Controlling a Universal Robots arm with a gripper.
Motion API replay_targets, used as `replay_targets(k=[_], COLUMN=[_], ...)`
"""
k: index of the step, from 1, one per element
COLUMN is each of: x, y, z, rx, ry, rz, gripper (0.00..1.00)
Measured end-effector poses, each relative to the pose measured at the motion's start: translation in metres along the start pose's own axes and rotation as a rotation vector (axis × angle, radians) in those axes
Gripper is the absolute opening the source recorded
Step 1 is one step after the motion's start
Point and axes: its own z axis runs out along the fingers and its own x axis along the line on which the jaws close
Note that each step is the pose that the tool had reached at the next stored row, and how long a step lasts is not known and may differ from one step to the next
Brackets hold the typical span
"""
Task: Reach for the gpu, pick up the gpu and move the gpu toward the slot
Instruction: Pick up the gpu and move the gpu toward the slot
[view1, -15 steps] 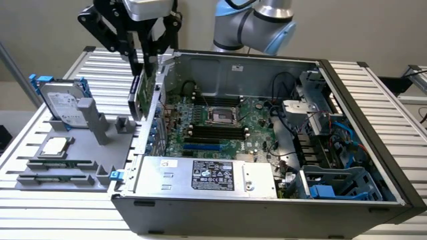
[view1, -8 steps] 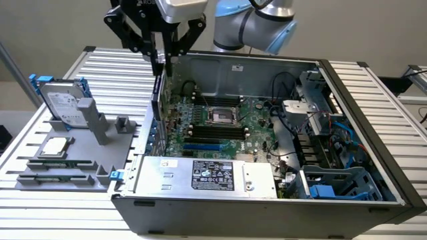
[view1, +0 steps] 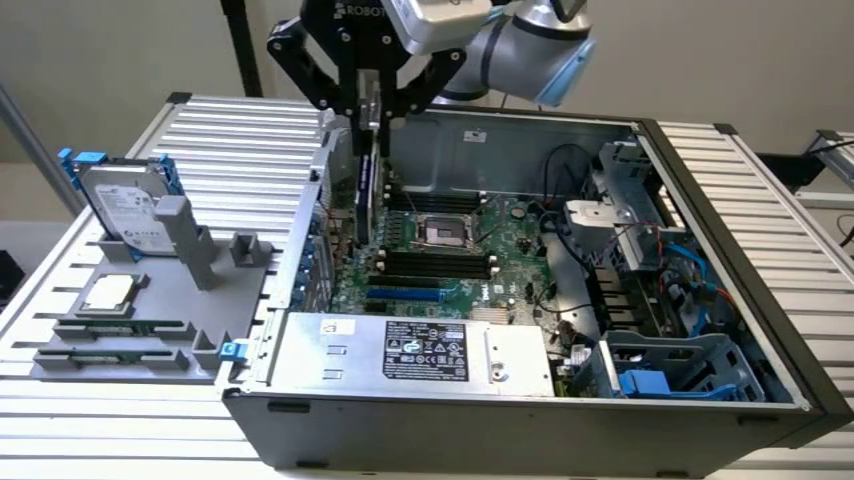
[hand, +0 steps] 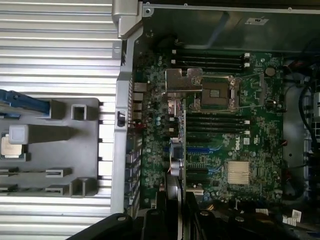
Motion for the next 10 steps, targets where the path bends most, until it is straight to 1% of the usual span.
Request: replay_targets(k=[5, 10], x=[-0.023, -0.046], y=[-0.0006, -0.0006], z=[0.0085, 0.017], rx=[0.0, 0.0001], ry=[0.0004, 0.0037], rz=[0.0, 0.0], gripper=[0.26, 0.26])
